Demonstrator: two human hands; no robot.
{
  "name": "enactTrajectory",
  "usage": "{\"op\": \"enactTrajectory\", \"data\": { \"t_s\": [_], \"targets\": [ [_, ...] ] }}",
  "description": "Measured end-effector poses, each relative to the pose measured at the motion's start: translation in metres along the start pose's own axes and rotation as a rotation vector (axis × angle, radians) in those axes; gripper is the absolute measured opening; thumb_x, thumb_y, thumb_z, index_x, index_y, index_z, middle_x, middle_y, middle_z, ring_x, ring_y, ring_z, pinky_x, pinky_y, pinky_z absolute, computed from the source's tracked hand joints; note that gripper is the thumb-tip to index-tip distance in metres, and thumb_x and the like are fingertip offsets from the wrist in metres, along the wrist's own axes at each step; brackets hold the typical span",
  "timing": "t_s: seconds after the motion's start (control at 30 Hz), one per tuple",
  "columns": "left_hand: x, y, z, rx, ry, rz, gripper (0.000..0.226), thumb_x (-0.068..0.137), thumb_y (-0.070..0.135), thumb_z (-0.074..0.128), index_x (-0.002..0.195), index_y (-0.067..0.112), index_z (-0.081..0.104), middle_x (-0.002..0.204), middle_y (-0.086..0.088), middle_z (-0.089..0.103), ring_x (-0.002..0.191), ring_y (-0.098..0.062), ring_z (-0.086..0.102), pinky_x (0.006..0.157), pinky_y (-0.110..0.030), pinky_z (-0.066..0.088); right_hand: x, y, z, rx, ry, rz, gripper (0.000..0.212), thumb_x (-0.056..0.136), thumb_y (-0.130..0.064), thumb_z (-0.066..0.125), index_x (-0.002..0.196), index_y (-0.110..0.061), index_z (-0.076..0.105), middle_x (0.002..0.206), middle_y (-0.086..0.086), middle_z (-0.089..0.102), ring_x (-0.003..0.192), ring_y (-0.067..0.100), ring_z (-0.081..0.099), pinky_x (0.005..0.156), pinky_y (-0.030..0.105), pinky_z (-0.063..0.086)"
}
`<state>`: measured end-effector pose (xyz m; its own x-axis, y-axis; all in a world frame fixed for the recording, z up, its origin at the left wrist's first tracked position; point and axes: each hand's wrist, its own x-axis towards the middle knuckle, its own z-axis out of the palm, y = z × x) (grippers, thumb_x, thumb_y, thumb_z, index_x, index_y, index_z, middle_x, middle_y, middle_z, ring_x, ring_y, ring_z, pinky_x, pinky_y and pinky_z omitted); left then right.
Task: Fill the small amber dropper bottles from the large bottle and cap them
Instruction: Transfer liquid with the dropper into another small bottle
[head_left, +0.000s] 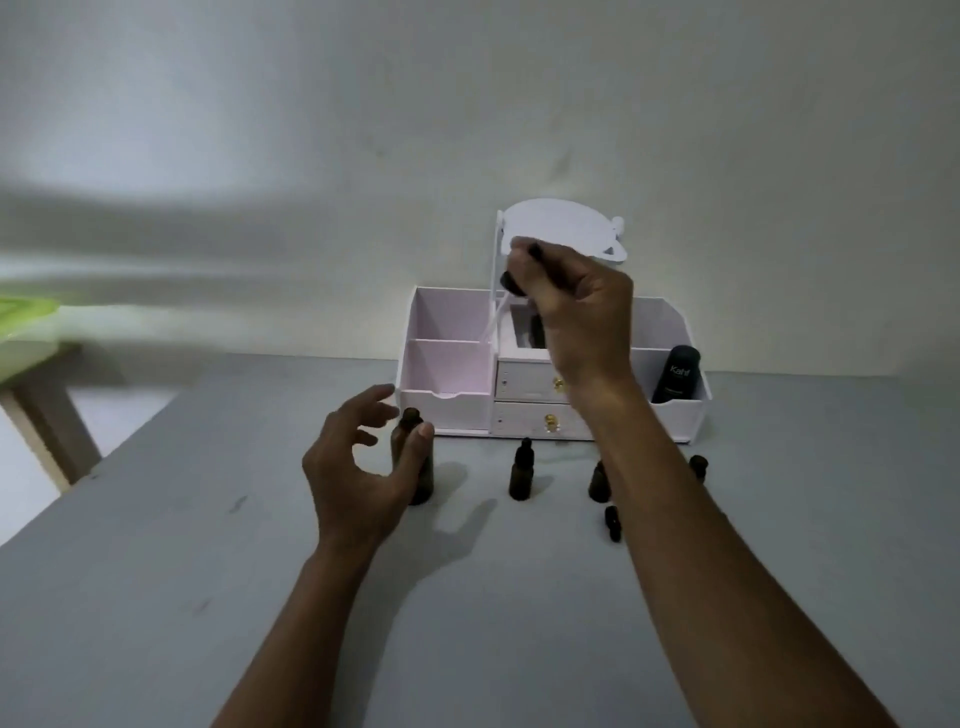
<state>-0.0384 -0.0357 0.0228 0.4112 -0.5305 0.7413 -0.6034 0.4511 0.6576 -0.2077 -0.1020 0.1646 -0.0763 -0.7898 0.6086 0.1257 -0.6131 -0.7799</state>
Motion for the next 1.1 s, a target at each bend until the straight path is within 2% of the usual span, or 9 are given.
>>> {"op": "enactTrajectory", "data": {
  "t_s": [0.1,0.2,0.3,0.4,0.5,0.67,0.9,1.03,1.1],
  "targets": [
    [-0.011,0.030,0.021,-0.042,-0.025,0.128,0.029,0.084,0.030,0.072,0.102,0.008,0.071,0.081,-0.001,0.069,0.071,-0.012,0.066,0.066,-0.018,0.050,0.008,-0.003,-0.040,-0.069,-0.031,0.017,0.007,0.088,-0.011,0.073,0.092,-0.015,0.077,0.075,-0.004,0.076,0.071,0.007,0.073,0.070,0.020,0.058],
    [-0.029,0.056,0.049,-0.144,-0.189,0.100,0.013,0.084,0.023,0.074,0.093,0.014,0.073,0.078,0.006,0.071,0.071,-0.005,0.065,0.066,-0.009,0.048,0.014,0.003,-0.080,-0.189,-0.053,0.082,0.006,0.086,-0.016,0.076,0.091,-0.015,0.079,0.075,-0.006,0.077,0.076,0.010,0.075,0.068,0.020,0.056],
    [-0.045,0.070,0.075,-0.199,-0.457,-0.108,0.026,0.083,0.021,0.080,0.107,0.028,0.071,0.090,0.015,0.072,0.086,-0.002,0.070,0.076,-0.013,0.056,0.017,0.014,-0.111,-0.264,-0.066,0.175,0.004,0.083,-0.018,0.079,0.086,-0.019,0.079,0.077,-0.002,0.078,0.083,0.021,0.075,0.079,0.034,0.061],
    [-0.054,0.069,0.100,-0.217,-0.626,-0.348,0.042,0.085,0.026,0.078,0.124,0.031,0.066,0.113,0.013,0.070,0.102,-0.001,0.067,0.091,-0.019,0.056,0.017,0.022,-0.131,-0.266,-0.070,0.227,0.004,0.082,-0.014,0.079,0.084,-0.017,0.079,0.075,-0.001,0.078,0.077,0.016,0.076,0.075,0.028,0.058],
    [-0.060,0.064,0.120,-0.190,-0.652,-0.465,0.053,0.088,0.025,0.075,0.138,0.022,0.058,0.134,0.005,0.063,0.111,-0.003,0.060,0.096,-0.017,0.048,0.018,0.030,-0.144,-0.301,-0.075,0.256,0.005,0.082,-0.014,0.078,0.086,-0.015,0.080,0.081,0.005,0.078,0.079,0.019,0.076,0.078,0.030,0.059],
    [-0.059,0.057,0.140,-0.180,-0.635,-0.505,0.063,0.089,0.023,0.075,0.146,0.016,0.050,0.143,0.001,0.057,0.114,-0.006,0.055,0.097,-0.020,0.045,0.017,0.039,-0.152,-0.328,-0.105,0.300,0.005,0.082,-0.013,0.078,0.086,-0.012,0.080,0.078,0.008,0.078,0.079,0.025,0.076,0.071,0.030,0.060],
    [-0.055,0.055,0.155,-0.178,-0.656,-0.501,0.059,0.081,0.023,0.083,0.136,0.015,0.061,0.125,0.001,0.070,0.111,-0.009,0.067,0.103,-0.032,0.053,0.014,0.048,-0.154,-0.342,-0.112,0.321,0.010,0.082,-0.013,0.078,0.091,-0.009,0.080,0.080,0.009,0.078,0.079,0.023,0.076,0.064,0.022,0.055],
    [-0.056,0.055,0.155,-0.176,-0.660,-0.482,0.048,0.082,0.017,0.081,0.128,0.015,0.067,0.116,0.005,0.073,0.102,-0.003,0.069,0.100,-0.022,0.052,0.013,0.051,-0.152,-0.353,-0.121,0.323,0.011,0.083,-0.013,0.077,0.092,-0.007,0.080,0.079,0.006,0.077,0.071,0.013,0.074,0.059,0.015,0.052],
    [-0.056,0.053,0.155,-0.169,-0.659,-0.466,0.043,0.083,0.012,0.080,0.124,0.014,0.070,0.109,0.006,0.074,0.094,0.003,0.068,0.093,-0.012,0.051,0.013,0.053,-0.151,-0.364,-0.124,0.323,0.012,0.084,-0.013,0.077,0.094,-0.006,0.079,0.079,0.005,0.077,0.069,0.010,0.074,0.057,0.013,0.050]
  ]
}}
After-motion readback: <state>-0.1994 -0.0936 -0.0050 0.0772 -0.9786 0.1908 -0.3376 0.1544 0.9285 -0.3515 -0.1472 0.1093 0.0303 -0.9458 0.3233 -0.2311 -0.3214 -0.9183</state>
